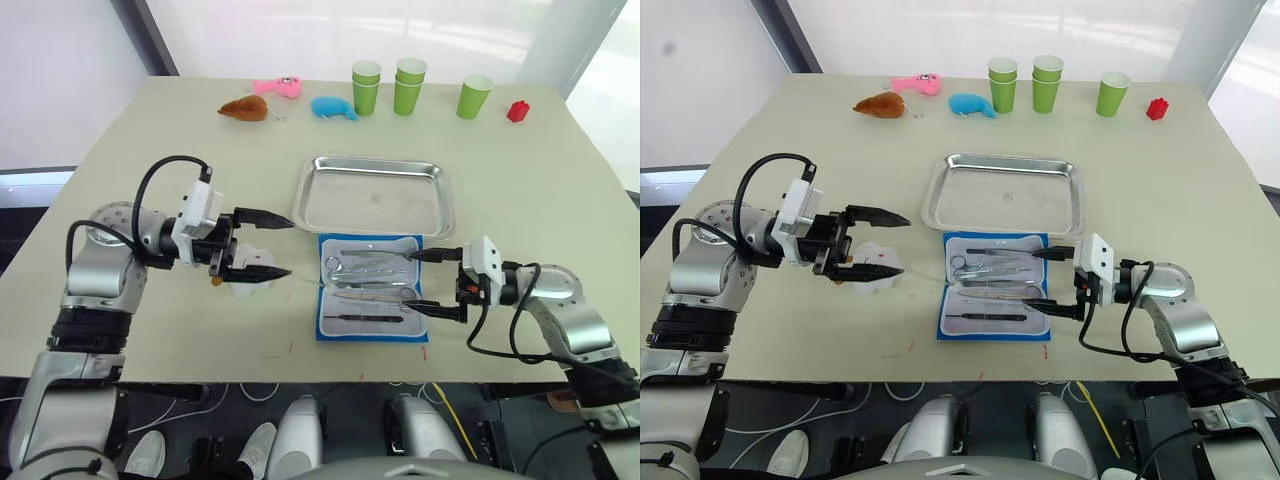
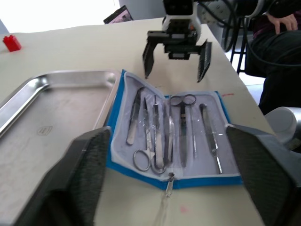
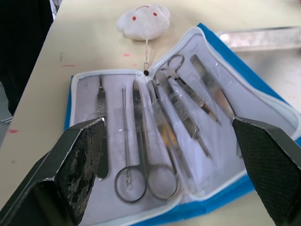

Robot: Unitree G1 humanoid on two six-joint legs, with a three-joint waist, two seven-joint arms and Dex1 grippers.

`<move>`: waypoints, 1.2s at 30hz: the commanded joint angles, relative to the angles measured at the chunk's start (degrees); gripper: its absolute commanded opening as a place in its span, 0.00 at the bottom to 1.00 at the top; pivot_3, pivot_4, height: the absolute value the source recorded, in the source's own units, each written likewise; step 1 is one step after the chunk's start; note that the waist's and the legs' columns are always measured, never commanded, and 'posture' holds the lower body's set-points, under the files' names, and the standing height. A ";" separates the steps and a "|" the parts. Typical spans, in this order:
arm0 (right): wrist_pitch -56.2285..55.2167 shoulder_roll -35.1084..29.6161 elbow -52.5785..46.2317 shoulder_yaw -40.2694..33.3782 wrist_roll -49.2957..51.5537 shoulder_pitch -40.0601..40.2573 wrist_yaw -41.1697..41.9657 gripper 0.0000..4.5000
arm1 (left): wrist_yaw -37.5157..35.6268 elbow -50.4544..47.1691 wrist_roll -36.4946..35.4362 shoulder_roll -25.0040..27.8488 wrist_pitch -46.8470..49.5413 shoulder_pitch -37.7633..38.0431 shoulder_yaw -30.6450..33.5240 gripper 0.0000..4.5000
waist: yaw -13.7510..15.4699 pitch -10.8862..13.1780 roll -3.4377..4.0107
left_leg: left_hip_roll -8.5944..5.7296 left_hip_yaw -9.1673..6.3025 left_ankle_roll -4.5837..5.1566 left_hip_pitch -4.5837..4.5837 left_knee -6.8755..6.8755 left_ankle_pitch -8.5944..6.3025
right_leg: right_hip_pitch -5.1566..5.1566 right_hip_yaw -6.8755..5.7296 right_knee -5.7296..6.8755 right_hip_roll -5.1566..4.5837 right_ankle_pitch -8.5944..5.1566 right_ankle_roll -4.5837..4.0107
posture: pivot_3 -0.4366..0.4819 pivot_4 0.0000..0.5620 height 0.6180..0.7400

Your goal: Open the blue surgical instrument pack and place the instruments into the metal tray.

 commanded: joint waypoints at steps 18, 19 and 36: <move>-15.65 6.04 22.72 2.71 -7.70 -6.32 3.20 1.00 | -2.92 1.09 -4.23 0.43 -5.00 0.75 -2.51 0.97 | -0.24 0.09 0.12 | 0.01 0.02 0.00 0.05 0.00 0.00 | -0.03 0.06 0.05 0.04 0.00 -0.02 | 0.48 0.27 1.00; -15.16 6.18 23.18 3.16 -7.98 -6.18 3.30 1.00 | -2.92 1.37 -4.20 0.41 -5.17 0.81 -2.66 0.97 | -0.24 0.09 0.12 | 0.01 0.03 0.00 0.07 0.00 0.00 | -0.02 0.07 0.06 0.04 0.00 -0.02 | 0.48 0.27 1.00; 2.82 3.92 22.69 9.69 -13.81 -4.36 1.13 1.00 | -2.92 9.35 0.67 -4.32 -9.00 -2.31 -3.43 0.97 | -0.28 -0.31 -0.14 | 0.05 0.04 0.00 0.24 -0.01 0.00 | 0.10 0.09 0.07 0.09 0.00 -0.03 | 0.48 0.27 1.00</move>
